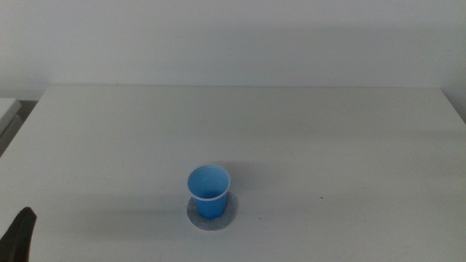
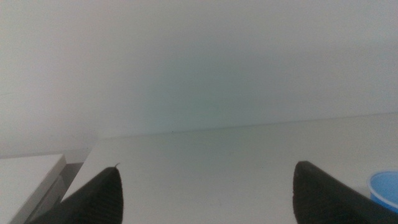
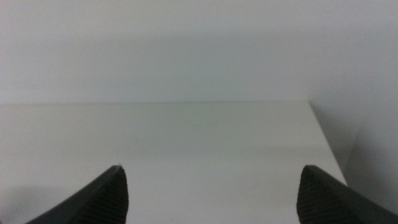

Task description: Place an empty cup on a cup mat.

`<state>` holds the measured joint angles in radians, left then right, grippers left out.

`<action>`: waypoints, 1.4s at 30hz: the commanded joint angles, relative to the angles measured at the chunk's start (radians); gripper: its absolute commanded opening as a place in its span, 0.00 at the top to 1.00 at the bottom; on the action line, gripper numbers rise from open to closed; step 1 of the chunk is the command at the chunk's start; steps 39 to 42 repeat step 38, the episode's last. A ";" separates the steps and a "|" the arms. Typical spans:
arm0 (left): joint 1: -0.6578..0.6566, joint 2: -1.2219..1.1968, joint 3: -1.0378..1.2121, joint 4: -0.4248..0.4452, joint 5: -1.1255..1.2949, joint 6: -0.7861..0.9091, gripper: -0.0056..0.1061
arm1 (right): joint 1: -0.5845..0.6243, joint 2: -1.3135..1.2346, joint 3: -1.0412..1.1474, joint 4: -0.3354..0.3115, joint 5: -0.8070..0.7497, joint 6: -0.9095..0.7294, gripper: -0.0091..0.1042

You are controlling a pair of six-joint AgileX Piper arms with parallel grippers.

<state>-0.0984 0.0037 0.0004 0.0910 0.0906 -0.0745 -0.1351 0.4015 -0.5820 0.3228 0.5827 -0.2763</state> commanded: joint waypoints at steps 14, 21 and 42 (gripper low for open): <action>-0.002 -0.004 0.000 -0.002 -0.005 -0.003 0.11 | 0.117 -0.302 0.363 -0.270 -0.309 0.201 0.10; -0.002 -0.004 0.000 -0.002 -0.005 -0.003 0.11 | 0.117 -0.319 0.488 -0.285 -0.318 0.201 0.10; -0.002 -0.004 0.000 -0.002 -0.005 -0.003 0.11 | 0.117 -0.402 0.582 -0.296 -0.350 0.201 0.10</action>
